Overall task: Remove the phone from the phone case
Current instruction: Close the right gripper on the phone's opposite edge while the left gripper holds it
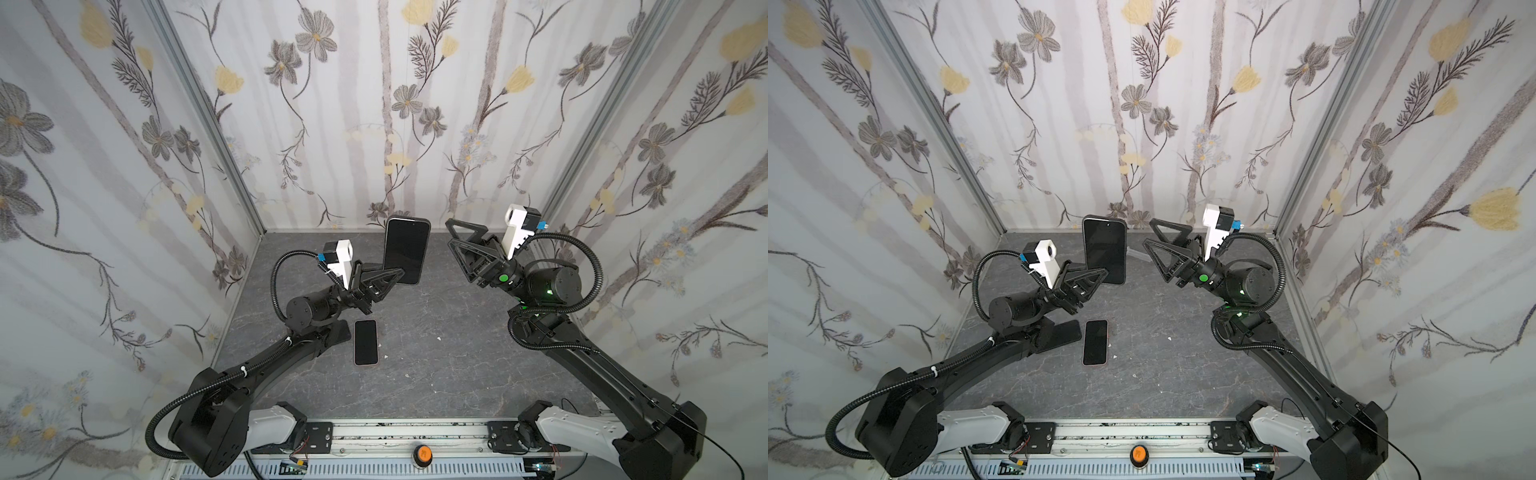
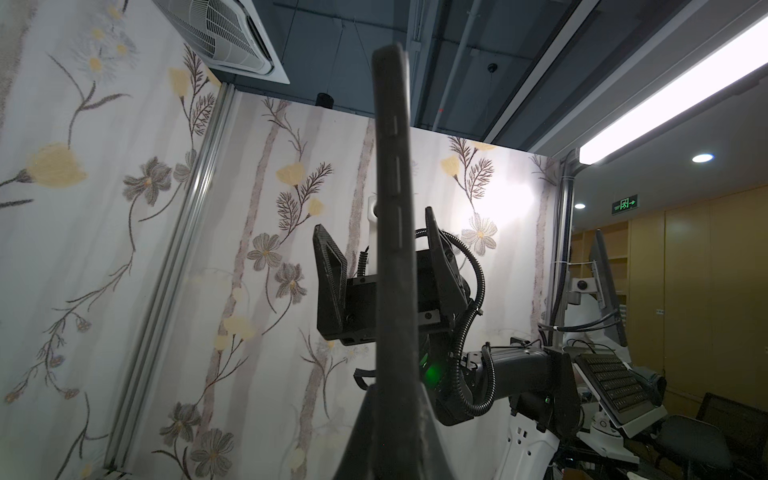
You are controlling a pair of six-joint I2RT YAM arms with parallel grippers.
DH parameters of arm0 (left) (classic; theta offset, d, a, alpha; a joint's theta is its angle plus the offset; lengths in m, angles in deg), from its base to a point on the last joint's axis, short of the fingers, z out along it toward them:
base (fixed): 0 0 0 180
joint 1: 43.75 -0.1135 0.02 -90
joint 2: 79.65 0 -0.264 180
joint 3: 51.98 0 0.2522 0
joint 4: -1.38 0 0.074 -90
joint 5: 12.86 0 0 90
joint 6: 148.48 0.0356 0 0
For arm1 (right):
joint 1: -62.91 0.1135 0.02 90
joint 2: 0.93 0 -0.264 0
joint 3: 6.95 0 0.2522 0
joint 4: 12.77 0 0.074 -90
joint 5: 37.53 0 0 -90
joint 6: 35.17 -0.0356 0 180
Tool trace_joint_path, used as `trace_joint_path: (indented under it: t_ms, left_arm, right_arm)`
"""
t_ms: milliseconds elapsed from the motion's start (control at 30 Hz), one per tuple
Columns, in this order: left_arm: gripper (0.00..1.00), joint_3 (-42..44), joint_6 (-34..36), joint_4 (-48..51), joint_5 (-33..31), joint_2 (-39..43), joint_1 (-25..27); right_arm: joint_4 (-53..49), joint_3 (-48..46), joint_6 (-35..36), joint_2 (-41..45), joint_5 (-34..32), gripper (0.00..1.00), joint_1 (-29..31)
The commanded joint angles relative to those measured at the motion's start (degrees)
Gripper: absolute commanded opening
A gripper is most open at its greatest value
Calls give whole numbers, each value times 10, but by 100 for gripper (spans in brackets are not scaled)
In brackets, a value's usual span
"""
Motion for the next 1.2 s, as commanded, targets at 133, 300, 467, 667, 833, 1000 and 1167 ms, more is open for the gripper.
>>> trace_joint_path:
  t_ms: [133,300,467,667,833,1000,1167]
  left_arm:
    - [0,-12,-13,-50,12,-15,3]
    - [0,-16,-11,-50,17,-17,5]
    - [0,-12,-10,-50,20,-17,8]
    - [0,0,2,-50,10,-14,7]
    - [0,14,9,-51,5,-17,6]
    - [0,22,11,-56,1,-20,7]
    - [0,25,7,-64,3,-25,8]
  right_arm:
    - [40,38,-19,-30,7,71,35]
    - [40,53,-22,-48,6,62,51]
    - [38,59,-30,-56,5,51,63]
    - [27,54,-40,-55,-3,42,67]
    - [-26,43,-22,-37,-13,40,67]
    - [-20,28,-34,-29,-6,38,67]
    - [-3,23,-51,-30,-1,32,67]
